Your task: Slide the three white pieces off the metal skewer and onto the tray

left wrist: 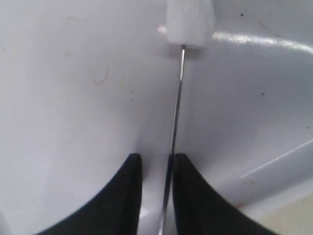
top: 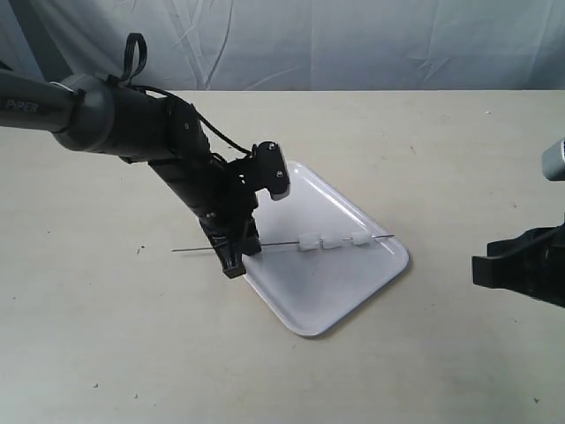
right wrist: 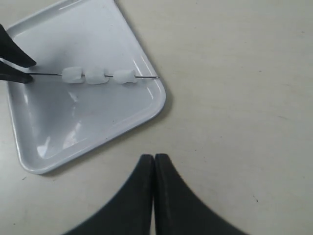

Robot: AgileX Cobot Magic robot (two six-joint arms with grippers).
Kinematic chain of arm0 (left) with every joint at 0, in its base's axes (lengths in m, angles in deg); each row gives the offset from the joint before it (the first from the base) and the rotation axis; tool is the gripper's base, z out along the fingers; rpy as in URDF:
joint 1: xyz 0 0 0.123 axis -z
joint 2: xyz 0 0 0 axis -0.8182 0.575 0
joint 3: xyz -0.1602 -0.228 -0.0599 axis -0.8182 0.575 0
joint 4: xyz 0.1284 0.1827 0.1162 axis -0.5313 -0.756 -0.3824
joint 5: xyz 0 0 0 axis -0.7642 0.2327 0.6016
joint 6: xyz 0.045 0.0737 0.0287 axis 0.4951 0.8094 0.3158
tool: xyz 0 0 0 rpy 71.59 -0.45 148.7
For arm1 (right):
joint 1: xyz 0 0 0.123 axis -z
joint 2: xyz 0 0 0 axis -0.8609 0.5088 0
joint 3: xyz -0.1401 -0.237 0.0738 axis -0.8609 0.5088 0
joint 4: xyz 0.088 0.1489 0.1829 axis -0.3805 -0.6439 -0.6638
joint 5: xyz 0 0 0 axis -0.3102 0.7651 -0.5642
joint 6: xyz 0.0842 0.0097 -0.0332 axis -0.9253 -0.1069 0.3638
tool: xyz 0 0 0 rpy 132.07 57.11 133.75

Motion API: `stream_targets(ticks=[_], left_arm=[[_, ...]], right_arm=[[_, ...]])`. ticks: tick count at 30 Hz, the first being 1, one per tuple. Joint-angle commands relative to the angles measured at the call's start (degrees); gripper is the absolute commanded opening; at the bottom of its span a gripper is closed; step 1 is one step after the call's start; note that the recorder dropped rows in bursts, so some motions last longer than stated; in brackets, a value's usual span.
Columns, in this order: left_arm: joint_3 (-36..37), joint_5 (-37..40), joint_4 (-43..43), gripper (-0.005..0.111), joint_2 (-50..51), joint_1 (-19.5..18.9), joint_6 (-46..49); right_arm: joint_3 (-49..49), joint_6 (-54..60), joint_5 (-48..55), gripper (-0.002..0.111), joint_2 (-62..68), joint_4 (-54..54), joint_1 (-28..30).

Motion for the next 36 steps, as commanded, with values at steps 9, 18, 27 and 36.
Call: stream_targets(ticks=[9, 18, 27, 36], left_arm=[[-2.9, 6.2, -7.5, 0.000, 0.1, -1.3, -25.1], [-2.1, 14.0, 13.4, 0.000, -14.0, -7.8, -28.3], [7.4, 17.9, 26.7, 0.000, -28.3, -9.5, -27.9], [31.8, 6.7, 44.9, 0.000, -40.8, -9.5, -24.3]], right_arm=[[-0.3, 0.4, -2.6, 0.001, 0.2, 0.1, -0.2], [-0.3, 1.1, -14.0, 0.001, 0.2, -4.7, -0.3], [-8.7, 5.2, -15.1, 0.001, 2.0, -10.6, -12.0], [-19.3, 5.1, -14.0, 0.001, 20.9, -12.3, -16.7]])
